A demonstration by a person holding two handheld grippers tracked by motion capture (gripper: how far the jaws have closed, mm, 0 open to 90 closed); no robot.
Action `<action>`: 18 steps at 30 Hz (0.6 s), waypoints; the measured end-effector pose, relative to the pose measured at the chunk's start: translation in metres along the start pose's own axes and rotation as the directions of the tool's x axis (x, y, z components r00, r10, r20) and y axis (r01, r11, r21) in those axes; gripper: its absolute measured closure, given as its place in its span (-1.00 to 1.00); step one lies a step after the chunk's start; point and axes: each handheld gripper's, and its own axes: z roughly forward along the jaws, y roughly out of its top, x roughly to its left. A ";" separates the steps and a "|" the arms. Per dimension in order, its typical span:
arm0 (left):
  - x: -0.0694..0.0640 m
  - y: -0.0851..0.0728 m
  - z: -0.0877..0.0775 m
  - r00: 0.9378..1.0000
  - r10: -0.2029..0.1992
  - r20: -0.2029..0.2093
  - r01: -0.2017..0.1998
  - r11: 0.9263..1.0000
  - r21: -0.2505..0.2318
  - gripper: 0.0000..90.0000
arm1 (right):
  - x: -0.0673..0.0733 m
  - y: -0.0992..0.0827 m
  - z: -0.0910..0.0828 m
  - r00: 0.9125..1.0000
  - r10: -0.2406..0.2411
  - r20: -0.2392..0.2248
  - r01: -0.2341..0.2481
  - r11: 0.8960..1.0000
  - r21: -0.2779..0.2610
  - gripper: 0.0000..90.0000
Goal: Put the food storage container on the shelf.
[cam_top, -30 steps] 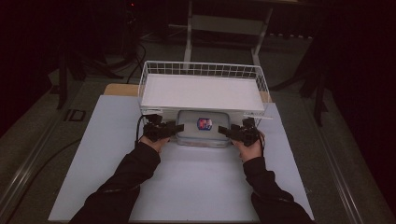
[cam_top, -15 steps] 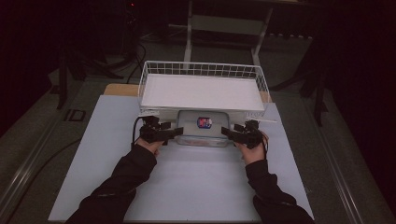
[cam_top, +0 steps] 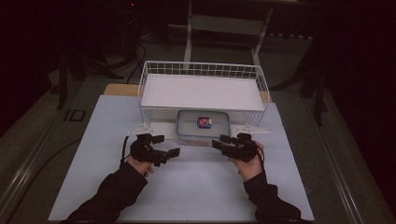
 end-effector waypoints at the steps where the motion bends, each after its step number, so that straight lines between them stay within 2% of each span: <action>1: 0.000 0.000 0.000 1.000 0.000 0.000 0.000 1.000 0.000 -0.99 | 0.000 0.000 0.000 1.000 0.000 0.000 0.000 1.000 0.000 0.19; 3: -0.002 -0.006 -0.004 1.000 -0.019 -0.010 0.019 1.000 0.002 -0.99 | 0.009 -0.003 0.004 0.999 -0.016 -0.031 0.016 1.000 0.021 0.37; 4: -0.005 -0.013 -0.005 1.000 -0.012 -0.026 0.013 1.000 0.015 -1.00 | 0.014 -0.006 0.010 0.998 -0.016 -0.053 0.019 0.999 0.046 0.63; 5: -0.005 -0.013 -0.005 1.000 -0.012 -0.026 0.013 1.000 0.015 -1.00 | 0.014 -0.006 0.010 0.998 -0.016 -0.053 0.019 0.999 0.046 0.63; 7: -0.007 -0.021 -0.005 1.000 -0.007 -0.023 0.008 1.000 0.005 -1.00 | 0.017 -0.009 0.017 0.998 -0.027 -0.052 0.031 0.997 0.072 0.91; 8: -0.010 -0.027 -0.003 0.999 0.031 -0.038 -0.031 0.999 0.013 -1.00 | 0.017 -0.011 0.024 0.998 -0.026 -0.054 0.032 0.995 0.099 1.00; 9: -0.010 -0.027 -0.003 0.999 0.031 -0.038 -0.031 0.999 0.013 -1.00 | 0.017 -0.011 0.024 0.998 -0.026 -0.054 0.032 0.995 0.099 1.00; 10: -0.011 -0.029 -0.001 0.998 0.048 -0.038 -0.046 0.998 0.031 -1.00 | 0.016 -0.013 0.031 0.999 -0.015 -0.051 0.020 0.994 0.111 1.00; 15: -0.010 -0.033 0.002 0.997 0.062 -0.037 -0.061 0.997 0.039 -1.00 | 0.013 -0.014 0.042 1.000 -0.011 -0.024 0.014 0.993 0.115 1.00; 18: -0.011 -0.034 0.002 0.995 0.097 -0.037 -0.095 0.995 0.031 -1.00 | 0.008 -0.012 0.053 1.000 -0.023 0.005 0.023 0.993 0.118 1.00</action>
